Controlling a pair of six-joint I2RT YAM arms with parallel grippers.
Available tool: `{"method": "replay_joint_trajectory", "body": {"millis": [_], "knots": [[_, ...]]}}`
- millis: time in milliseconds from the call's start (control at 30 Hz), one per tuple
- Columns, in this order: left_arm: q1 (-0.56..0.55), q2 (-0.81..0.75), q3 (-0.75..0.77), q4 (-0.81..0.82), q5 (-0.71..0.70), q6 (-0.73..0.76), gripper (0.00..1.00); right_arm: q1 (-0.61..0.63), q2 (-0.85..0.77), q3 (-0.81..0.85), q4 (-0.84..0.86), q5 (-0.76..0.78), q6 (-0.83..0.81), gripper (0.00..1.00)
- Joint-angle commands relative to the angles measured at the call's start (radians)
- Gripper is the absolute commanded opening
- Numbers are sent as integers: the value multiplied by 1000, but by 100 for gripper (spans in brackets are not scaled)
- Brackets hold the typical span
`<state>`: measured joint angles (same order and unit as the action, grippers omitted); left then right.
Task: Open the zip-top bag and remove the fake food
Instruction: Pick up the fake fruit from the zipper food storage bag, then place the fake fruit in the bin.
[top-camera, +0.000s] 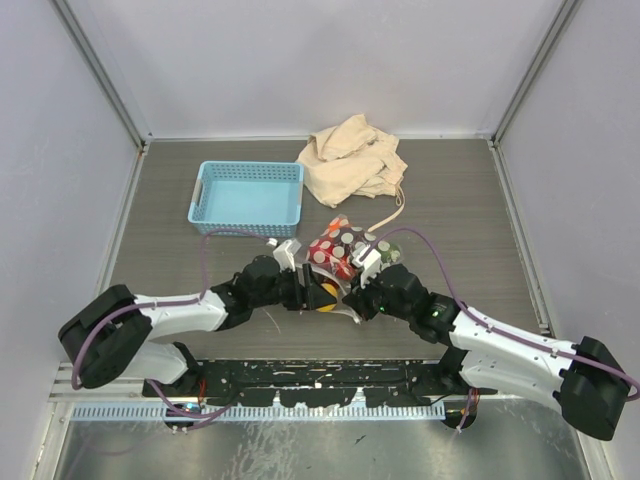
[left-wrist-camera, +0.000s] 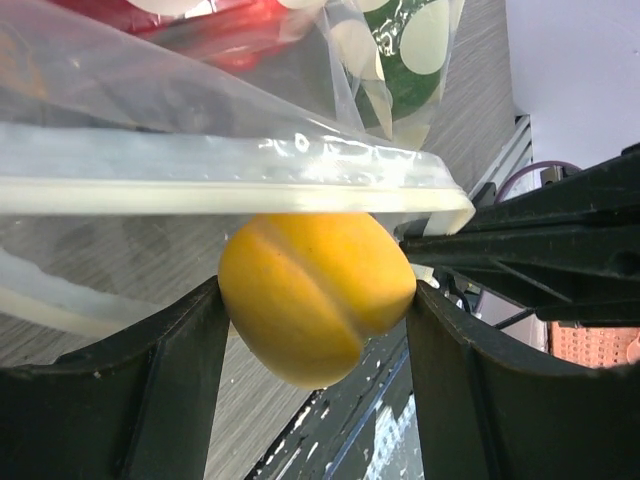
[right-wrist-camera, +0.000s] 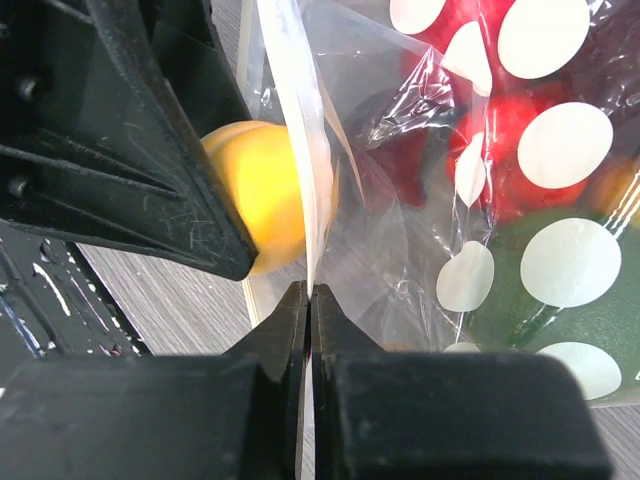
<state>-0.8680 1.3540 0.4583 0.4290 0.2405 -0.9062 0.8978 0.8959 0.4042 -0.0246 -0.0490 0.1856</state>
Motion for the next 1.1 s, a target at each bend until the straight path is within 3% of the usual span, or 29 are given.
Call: {"method": "replay_joint_trajectory", "body": {"millis": [0, 467, 800, 1067], "knots": [[5, -74, -24, 62, 15, -11, 15, 7, -28, 4, 91, 26, 22, 1], [65, -370, -47, -116, 39, -11, 13, 6, -60, -37, 160, 29, 64, 1], [254, -466, 18, -233, 170, 30, 14, 6, -68, -44, 167, 23, 69, 1], [407, -444, 84, -264, 288, 55, 14, 6, -72, -51, 179, 25, 74, 1]]}}
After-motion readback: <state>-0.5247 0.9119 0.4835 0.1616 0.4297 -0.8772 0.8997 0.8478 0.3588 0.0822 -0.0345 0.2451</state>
